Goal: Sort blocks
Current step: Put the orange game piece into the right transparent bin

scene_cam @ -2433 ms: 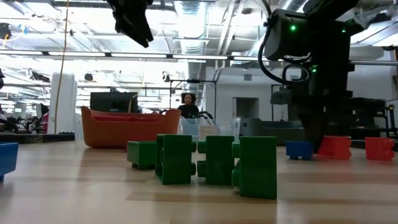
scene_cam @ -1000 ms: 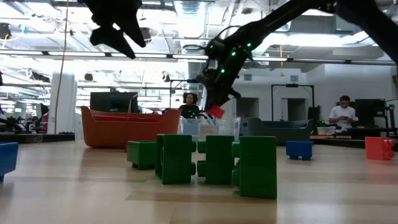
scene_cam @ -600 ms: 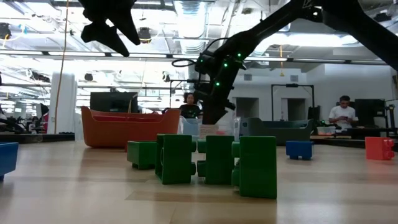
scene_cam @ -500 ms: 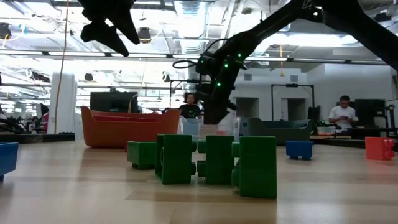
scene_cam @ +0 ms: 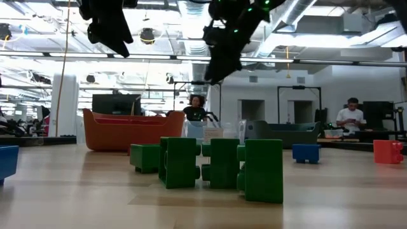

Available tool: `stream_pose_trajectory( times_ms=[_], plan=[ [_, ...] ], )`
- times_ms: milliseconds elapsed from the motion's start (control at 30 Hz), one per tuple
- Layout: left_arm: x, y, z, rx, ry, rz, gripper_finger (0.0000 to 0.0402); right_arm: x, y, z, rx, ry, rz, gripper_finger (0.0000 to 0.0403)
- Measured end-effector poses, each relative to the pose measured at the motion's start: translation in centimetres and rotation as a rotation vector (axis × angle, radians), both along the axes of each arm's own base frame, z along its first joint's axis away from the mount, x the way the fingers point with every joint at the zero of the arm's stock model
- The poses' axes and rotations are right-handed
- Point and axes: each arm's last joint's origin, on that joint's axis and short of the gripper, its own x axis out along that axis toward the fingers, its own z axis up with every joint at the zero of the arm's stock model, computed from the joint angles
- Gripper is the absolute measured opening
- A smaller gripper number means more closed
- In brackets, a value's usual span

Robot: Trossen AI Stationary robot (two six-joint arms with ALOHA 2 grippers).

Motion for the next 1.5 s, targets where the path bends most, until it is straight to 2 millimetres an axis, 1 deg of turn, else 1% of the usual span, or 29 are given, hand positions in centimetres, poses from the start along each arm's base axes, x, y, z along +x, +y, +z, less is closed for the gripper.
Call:
stream_pose_trajectory(
  times_ms=[100,167,267,367,467,567,700,833,967,1033,1267,1367,1500],
  plan=[
    [0.0,0.0,0.0,-0.002,-0.001,0.0,0.0239,-1.5,4.0,-0.9,0.026,0.073,0.076,0.0208],
    [0.0,0.0,0.0,0.0,-0.001,0.001,0.0239,-3.0,6.4,-1.7,0.068,0.137,0.099,0.0208],
    [0.0,0.0,0.0,0.007,-0.004,0.008,0.0239,-5.8,9.2,-3.1,0.139,0.245,0.09,0.021],
    [0.0,0.0,0.0,0.008,-0.006,0.009,0.0239,-8.8,11.4,-4.1,0.182,0.344,0.067,0.0215],
    [0.0,0.0,0.1,0.019,-0.003,-0.003,0.0239,-11.3,13.3,-5.2,0.215,0.424,0.089,0.0222],
    [0.0,0.0,0.1,0.04,0.003,-0.027,0.0239,-13.2,15.1,-6.4,0.23,0.495,0.186,0.0231],
    [0.0,0.0,0.1,0.055,0.006,-0.044,0.0239,-14.9,17.3,-7.4,0.237,0.536,0.334,0.0245],
    [0.0,0.0,0.1,0.05,0.004,-0.038,0.0239,-15.6,18.3,-8.1,0.2,0.556,0.433,0.025],
    [0.0,0.0,0.1,0.048,0.004,-0.035,0.0239,-15.9,18.8,-9.6,0.118,0.601,0.511,0.025],
    [0.0,0.1,0.1,0.048,0.005,-0.035,0.0239,-16.0,18.8,-10.3,0.078,0.632,0.525,0.025],
    [0.0,0.0,0.0,0.04,0.008,-0.034,0.0239,-16.4,18.8,-12.8,0.064,0.67,0.53,0.0247],
    [0.0,0.0,0.0,0.04,0.008,-0.034,0.0239,-16.5,18.8,-13.6,0.065,0.672,0.53,0.0234],
    [0.0,0.0,0.0,0.04,0.01,-0.034,0.0239,-16.4,18.6,-13.6,0.068,0.664,0.521,0.0191]
  ],
)
